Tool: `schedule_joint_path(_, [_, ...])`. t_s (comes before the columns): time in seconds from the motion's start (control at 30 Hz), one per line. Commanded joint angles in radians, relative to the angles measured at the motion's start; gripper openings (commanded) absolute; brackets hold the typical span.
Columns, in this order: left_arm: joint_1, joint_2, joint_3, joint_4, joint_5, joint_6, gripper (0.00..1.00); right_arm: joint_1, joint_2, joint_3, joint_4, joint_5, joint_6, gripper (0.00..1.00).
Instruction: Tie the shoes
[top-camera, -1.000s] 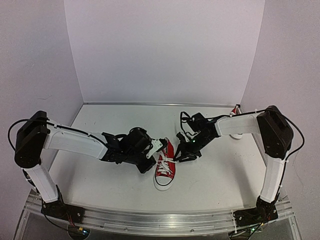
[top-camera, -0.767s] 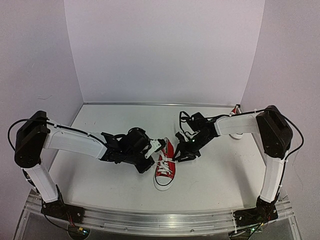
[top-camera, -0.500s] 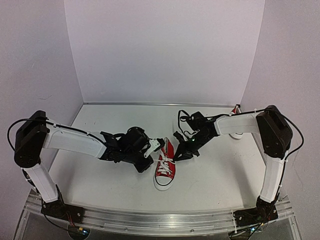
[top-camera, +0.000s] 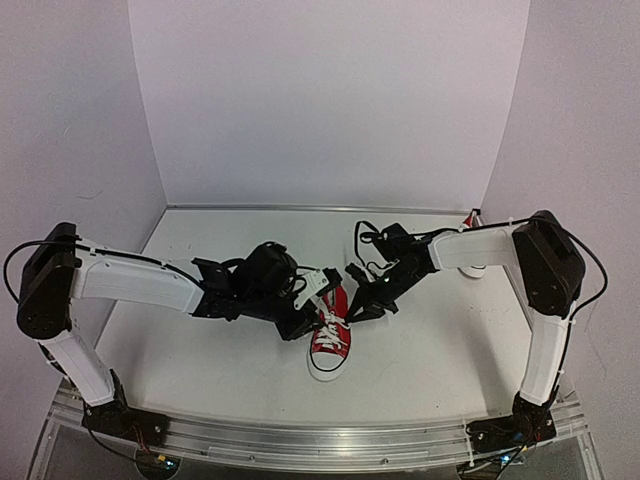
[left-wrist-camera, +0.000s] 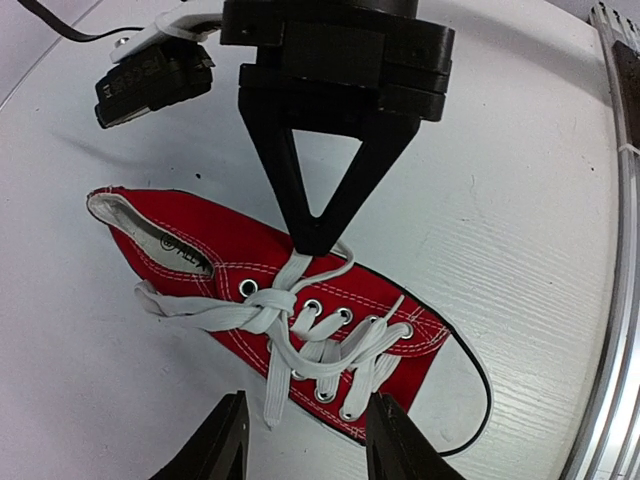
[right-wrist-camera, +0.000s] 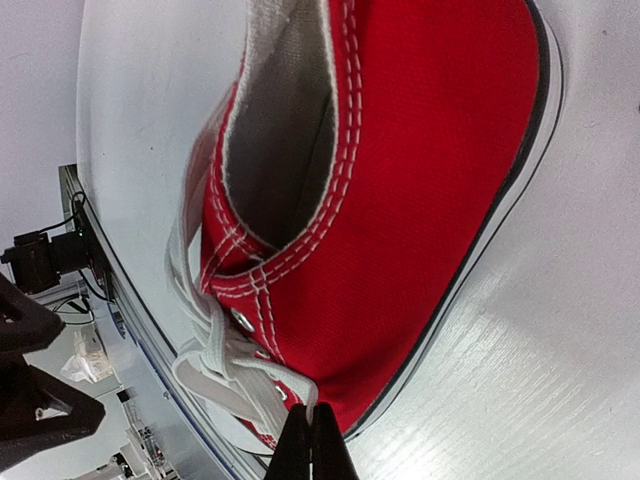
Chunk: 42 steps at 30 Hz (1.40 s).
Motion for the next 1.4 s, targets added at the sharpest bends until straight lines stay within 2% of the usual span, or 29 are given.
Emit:
schedule_joint_path(0.0, [-0.007,0.064,0.079,0.009,0.015,-0.014,0.41,0.004,-0.018,0.012,0.0,-0.006,-0.008,0.0])
schedule_joint_path(0.3, [-0.012,0.147,0.129,0.007,-0.031,-0.045,0.35,0.004,-0.022,0.003,0.004,-0.004,-0.002,0.0])
schedule_joint_path(0.53, [-0.012,0.14,0.123,0.011,-0.022,-0.047,0.04,0.005,-0.019,0.0,0.005,-0.005,-0.004,0.0])
schedule_joint_path(0.6, [-0.012,0.118,0.105,0.014,-0.017,-0.047,0.0,0.004,-0.018,0.0,0.006,-0.005,-0.004,0.0])
schedule_joint_path(0.9, [-0.038,0.011,0.003,0.016,0.094,-0.005,0.0,0.004,-0.016,0.0,0.009,-0.004,-0.004,0.0])
schedule_joint_path(1.27, [-0.064,-0.004,-0.029,0.046,0.256,0.017,0.01,0.004,-0.023,-0.007,0.013,0.001,0.002,0.0])
schedule_joint_path(1.3, [-0.057,-0.017,-0.034,0.066,0.254,-0.002,0.07,0.004,-0.027,-0.008,0.014,0.001,0.003,0.0])
schedule_joint_path(1.37, [-0.02,-0.041,-0.046,0.129,0.26,-0.071,0.27,0.004,-0.035,-0.01,0.015,0.003,0.007,0.0])
